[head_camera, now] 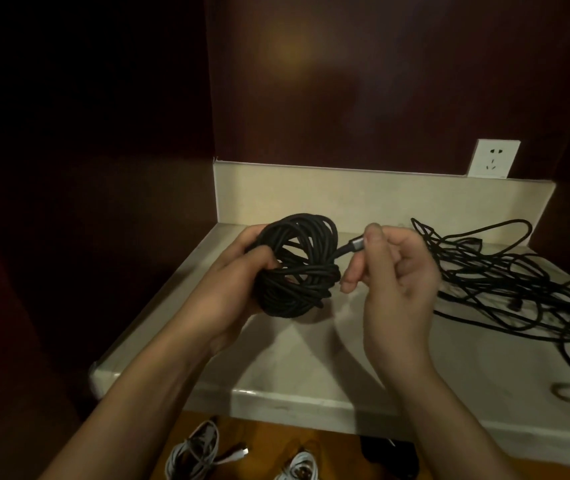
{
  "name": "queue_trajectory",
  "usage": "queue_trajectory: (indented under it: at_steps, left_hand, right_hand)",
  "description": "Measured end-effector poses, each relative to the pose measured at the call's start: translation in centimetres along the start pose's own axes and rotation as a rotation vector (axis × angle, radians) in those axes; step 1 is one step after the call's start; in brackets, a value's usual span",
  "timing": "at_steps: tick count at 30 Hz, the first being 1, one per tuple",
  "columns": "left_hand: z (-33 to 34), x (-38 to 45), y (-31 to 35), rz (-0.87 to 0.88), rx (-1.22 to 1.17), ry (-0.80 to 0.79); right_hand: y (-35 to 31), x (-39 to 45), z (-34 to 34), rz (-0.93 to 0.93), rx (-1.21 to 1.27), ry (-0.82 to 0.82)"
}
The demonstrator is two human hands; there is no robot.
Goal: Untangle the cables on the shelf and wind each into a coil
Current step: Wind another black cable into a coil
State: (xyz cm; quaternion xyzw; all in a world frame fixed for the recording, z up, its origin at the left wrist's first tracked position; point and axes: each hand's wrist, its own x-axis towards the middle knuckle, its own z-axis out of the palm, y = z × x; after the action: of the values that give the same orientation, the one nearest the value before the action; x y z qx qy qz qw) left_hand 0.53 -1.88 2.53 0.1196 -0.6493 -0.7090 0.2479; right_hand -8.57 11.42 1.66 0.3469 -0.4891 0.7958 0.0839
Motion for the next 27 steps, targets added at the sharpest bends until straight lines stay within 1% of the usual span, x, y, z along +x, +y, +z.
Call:
queue_trajectory:
  at_steps: [3,6,8,13,17,21,24,27]
  left_hand:
    - [-0.4,0.1,-0.1,-0.028,0.002,0.024]
    - [-0.5,0.2,-0.2,-0.08,-0.027,0.033]
    - [-0.5,0.1,-0.3,-0.107,-0.036,0.046]
    - [-0.5,-0.3,-0.2,-0.121,-0.052,-0.002]
    - [-0.4,-0.3,-0.4,-0.065,-0.082,-0.03]
    - [-0.7,-0.2,-1.5,0.058,-0.062,0.077]
    - [-0.6,-0.5,-2.0,0.131,-0.053,0.07]
    - [-0.8,-1.1,-2.1,0.143,-0.048,0.052]
  right_hand:
    - [0.5,0.4,-0.1,0.119,-0.031,-0.084]
    - [0.6,0.6,-0.2,0.211,-0.017,-0.211]
    - [0.9,0.5,-0.2,0.233,-0.019,-0.275]
    - [1.2,0.2,-0.3,0.239,-0.088,-0.328]
    - [1.0,0.4,-0.6,0.269,-0.066,-0.297]
    - [0.8,-0.2,-0.5,0.243,0.016,-0.24]
    - [1.0,-0.9,-0.3,0.274,0.079,-0.182]
    - [1.1,-1.3,-0.4,0.308,0.025,-0.181]
